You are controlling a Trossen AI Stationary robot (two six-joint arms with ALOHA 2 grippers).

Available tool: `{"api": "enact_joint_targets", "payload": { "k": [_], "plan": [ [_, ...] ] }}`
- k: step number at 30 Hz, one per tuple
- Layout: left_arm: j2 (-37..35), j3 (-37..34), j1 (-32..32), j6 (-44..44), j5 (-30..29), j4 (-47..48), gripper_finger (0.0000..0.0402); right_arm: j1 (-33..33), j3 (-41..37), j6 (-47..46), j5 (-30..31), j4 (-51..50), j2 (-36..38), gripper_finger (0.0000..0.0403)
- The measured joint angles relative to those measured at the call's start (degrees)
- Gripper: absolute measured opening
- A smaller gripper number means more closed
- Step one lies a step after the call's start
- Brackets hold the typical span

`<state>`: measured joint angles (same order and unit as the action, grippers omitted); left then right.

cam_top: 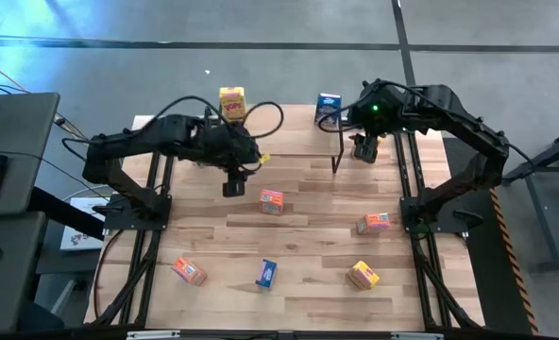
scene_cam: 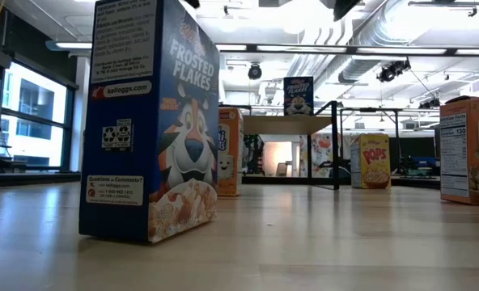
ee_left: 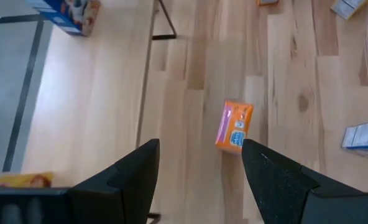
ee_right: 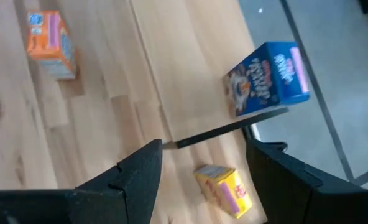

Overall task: Stack cereal on shelf
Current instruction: Put the middle orange cereal box on the shelf

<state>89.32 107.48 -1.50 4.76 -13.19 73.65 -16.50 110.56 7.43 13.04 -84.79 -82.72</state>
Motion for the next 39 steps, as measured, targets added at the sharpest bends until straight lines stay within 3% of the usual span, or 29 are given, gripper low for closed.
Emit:
{"api": "enact_joint_targets", "payload": {
  "k": [14, 39],
  "plan": [
    [0.00, -13.35, 0.11, -0.07, 0.04, -11.46, 0.0220, 5.40, 0.00, -1.65, -2.56, -0.70, 0.00, 0.0225],
    [0.04, -30.60, -0.13, 1.44, 3.72, -28.77, 0.0220, 5.41, 0.00, -3.07, -2.51, -0.25, -0.02, 0.0225]
  ]
}}
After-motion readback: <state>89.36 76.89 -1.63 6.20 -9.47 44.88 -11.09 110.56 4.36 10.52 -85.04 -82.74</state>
